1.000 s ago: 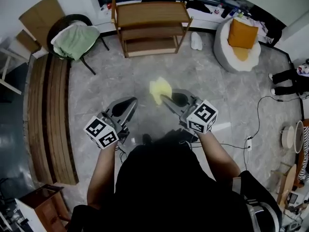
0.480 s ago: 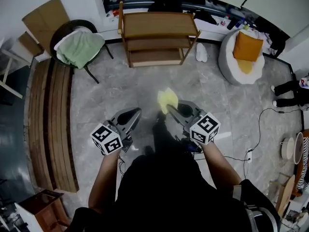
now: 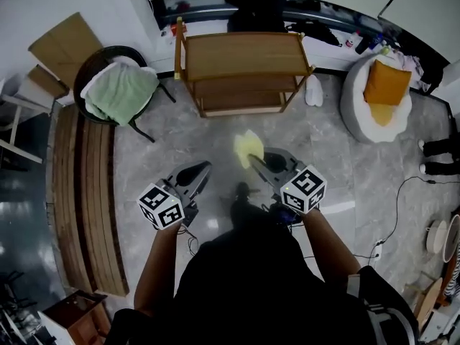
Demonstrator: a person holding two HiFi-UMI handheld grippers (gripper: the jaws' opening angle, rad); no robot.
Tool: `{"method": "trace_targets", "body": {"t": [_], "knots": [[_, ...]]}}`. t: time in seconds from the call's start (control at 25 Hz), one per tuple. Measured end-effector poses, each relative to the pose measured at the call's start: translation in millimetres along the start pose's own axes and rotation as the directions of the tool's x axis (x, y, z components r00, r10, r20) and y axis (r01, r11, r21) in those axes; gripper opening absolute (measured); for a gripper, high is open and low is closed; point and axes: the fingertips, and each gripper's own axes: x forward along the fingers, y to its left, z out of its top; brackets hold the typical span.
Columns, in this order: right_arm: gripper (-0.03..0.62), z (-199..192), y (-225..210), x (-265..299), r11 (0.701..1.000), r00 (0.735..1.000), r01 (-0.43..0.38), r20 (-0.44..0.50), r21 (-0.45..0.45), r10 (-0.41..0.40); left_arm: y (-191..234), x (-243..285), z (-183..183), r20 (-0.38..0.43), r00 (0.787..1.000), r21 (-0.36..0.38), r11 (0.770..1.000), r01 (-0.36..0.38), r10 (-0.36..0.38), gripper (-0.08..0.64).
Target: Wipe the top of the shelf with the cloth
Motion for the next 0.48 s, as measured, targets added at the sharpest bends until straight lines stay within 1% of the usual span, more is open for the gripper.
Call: {"method": "trace_targets", "body": {"t": [0.08,0.16,0.32,0.48], "knots": [[0.041,13,-30,14,1.0,1.0,-0.008,0.001,0.006,0.008,21,23,14,-0.02,1.0,0.009,1.0,-0.022,0.023,0.012],[0.043,25,-55,27,1.0,1.0,-0.022,-0.002,0.0,0.022,39,43,30,-0.024,0.999,0.006,0.999,-0.04,0.04,0.012],[0.043,44,-101,51,0.999,0.999,-0.045,-0.001,-0.006,0.045,68,74,60,0.003,0.999,-0.031,0.998,-0.046,0.046,0.012],[0.043,62,-133,75,0.998,0.998,-0.061,0.018,0.02,0.061,94,95,84,0.019,0.997,-0.035,0.997,-0.067,0.068,0.012]]}}
